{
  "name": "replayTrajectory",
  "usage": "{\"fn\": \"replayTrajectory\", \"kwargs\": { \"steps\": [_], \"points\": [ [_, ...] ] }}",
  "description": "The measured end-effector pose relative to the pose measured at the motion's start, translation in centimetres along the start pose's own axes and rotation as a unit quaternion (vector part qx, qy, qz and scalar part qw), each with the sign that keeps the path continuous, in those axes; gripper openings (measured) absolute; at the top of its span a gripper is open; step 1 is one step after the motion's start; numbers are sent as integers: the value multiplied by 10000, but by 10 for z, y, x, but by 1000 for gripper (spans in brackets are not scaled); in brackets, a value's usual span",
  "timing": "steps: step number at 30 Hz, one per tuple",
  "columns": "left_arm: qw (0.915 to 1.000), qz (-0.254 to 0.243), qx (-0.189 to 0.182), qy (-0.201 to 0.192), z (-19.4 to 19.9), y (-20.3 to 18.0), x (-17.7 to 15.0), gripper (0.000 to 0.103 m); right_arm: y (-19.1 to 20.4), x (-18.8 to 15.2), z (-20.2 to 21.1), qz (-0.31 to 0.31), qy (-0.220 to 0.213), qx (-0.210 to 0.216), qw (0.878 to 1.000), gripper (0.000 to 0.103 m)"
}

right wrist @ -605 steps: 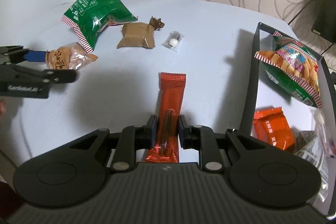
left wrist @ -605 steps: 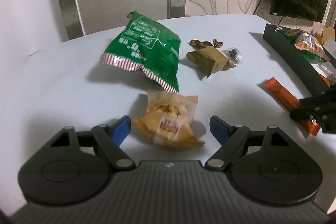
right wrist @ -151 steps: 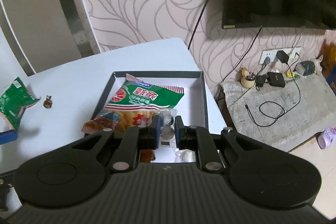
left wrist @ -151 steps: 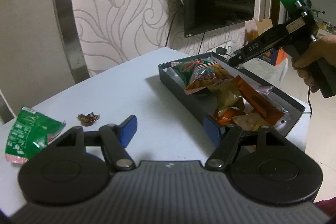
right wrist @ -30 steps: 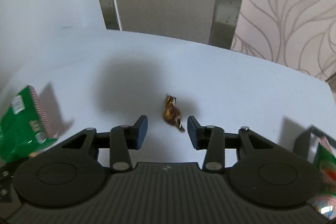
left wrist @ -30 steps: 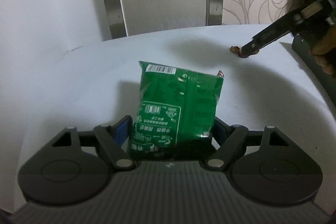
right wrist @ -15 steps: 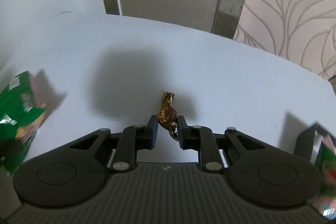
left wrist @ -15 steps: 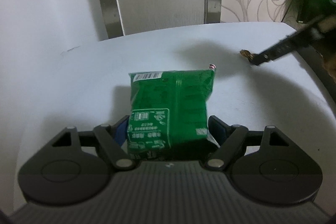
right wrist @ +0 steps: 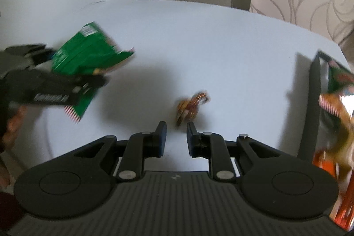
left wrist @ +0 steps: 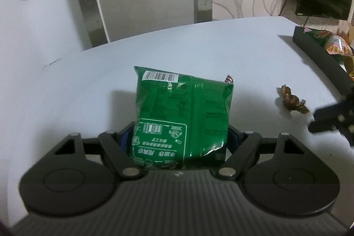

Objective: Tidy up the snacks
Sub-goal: 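Close right gripper on the brown wrapped candy and lift it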

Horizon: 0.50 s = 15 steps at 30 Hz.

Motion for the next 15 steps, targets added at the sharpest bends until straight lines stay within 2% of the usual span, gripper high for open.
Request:
{"fn": "replayTrajectory", "kwargs": {
  "steps": [6, 9, 10, 11, 12, 15],
  "points": [
    [9998, -196, -70, -6, -1, -2, 2, 80, 8, -31, 17, -337, -55, -25, 9994, 23],
    [9997, -224, -95, 7, -2, -1, 3, 81, 2, -25, 24, -598, -272, -87, 9978, 25],
    [9997, -233, -104, 6, -2, -1, 3, 81, -2, -20, 25, -691, -353, -139, 9969, 32],
    [9996, -243, -107, 7, -1, -1, 3, 81, -6, -14, 23, -747, -423, -185, 9961, 44],
    [9996, -251, -118, 2, 1, -1, 2, 81, -10, -9, 21, -788, -459, -250, 9955, 50],
    [9995, -298, -113, -11, 2, -1, 2, 81, -11, 11, 8, -845, -474, -201, 9951, 53]
  ]
}}
Point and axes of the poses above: each gripper's, at about its wrist camera, not at the fingertips, and z roughly against the way its jaws point, y to its left, x to its top, the point moved 9 cm from there along -z, roughly the way its jaws point, and after that the axes turned 6 degrees about y, right-handed, at the moved point
